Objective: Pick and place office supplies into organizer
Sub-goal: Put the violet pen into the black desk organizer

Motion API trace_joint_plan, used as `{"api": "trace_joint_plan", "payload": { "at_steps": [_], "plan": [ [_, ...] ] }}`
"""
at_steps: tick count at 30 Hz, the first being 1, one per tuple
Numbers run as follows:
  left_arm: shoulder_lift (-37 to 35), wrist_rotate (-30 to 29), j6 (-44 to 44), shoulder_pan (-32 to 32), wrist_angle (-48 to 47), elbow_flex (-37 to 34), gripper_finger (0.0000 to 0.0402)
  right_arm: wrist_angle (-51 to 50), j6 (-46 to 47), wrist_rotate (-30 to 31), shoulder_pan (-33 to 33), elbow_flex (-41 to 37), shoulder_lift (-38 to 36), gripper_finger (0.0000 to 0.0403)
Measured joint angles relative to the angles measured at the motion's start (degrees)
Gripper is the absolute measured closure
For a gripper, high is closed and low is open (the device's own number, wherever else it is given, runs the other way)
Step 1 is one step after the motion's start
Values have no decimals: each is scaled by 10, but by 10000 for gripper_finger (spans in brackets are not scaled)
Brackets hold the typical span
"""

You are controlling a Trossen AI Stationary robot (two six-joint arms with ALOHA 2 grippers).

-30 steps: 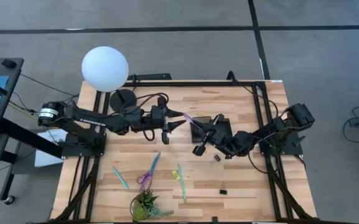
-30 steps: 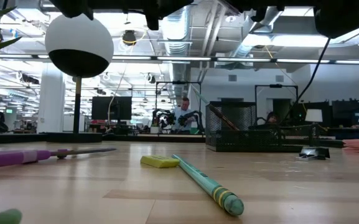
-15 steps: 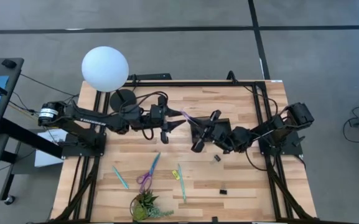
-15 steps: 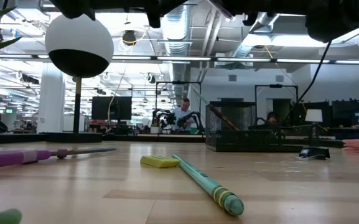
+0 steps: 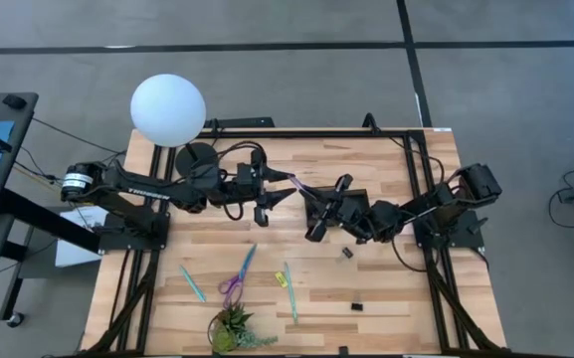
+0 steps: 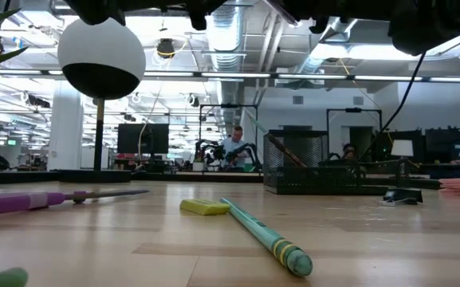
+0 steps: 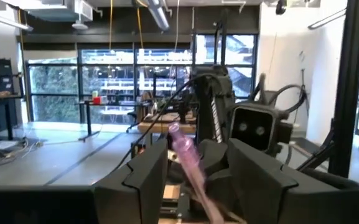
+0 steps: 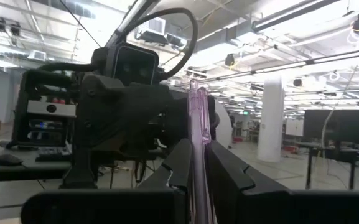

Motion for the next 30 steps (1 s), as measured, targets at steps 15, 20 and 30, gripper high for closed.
{"api": "trace_joint_plan", "payload": {
  "at_steps": [15, 20, 30],
  "plan": [
    [92, 19, -18, 6, 56, 55, 237, -50, 24, -28, -18, 26, 0, 373],
    [113, 24, -18, 6, 58, 74, 237, -76, 21, -22, -17, 33, 0, 376],
    [108, 26, -16, 6, 52, 74, 237, -25, -77, 53, 21, 33, 0, 376]
  ]
}}
